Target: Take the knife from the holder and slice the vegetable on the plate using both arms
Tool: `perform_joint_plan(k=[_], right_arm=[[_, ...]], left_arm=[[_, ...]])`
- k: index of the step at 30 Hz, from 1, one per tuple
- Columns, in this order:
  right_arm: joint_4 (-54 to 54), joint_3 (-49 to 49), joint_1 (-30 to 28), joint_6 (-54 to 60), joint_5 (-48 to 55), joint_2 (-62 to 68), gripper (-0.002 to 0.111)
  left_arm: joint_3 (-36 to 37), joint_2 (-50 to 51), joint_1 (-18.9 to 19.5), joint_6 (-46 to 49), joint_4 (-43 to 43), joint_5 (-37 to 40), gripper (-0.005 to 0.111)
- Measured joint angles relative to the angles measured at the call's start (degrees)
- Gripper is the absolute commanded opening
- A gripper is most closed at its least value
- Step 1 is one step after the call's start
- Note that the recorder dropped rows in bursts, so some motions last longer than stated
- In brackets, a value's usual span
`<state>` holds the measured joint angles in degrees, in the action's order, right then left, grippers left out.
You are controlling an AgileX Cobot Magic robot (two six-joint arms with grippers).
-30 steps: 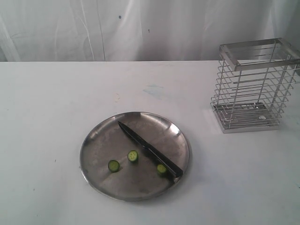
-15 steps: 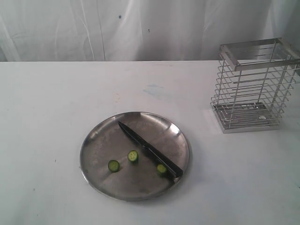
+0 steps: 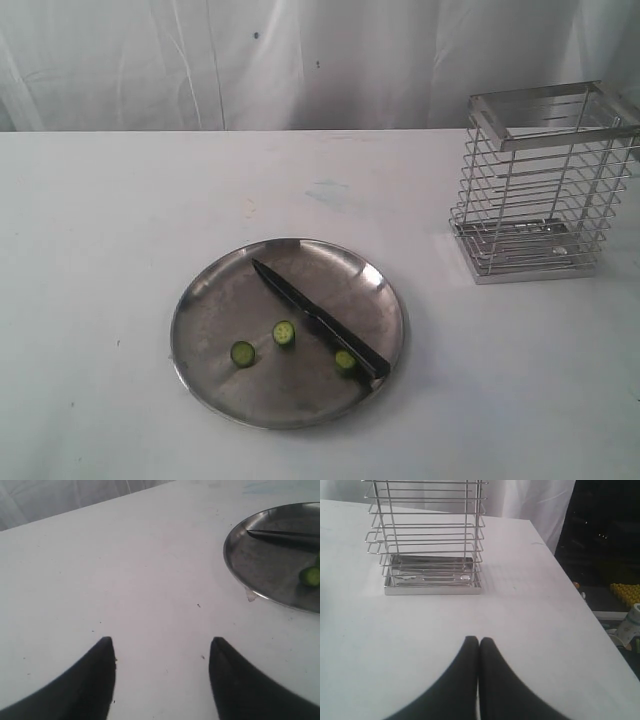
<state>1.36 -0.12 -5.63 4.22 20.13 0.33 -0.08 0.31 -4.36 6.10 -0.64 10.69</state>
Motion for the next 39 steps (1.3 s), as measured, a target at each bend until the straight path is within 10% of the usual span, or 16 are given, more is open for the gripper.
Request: perform_joint_plan(k=[6, 39], right_arm=[[0.0, 0.0, 0.0, 0.0, 0.1, 0.0, 0.0], [0.0, 0.0, 0.0, 0.0, 0.3, 0.0, 0.0]], left_arm=[[0.0, 0.0, 0.0, 0.2, -1.1, 1.7, 0.0], [0.0, 0.0, 0.0, 0.4, -1.7, 2.4, 0.0]])
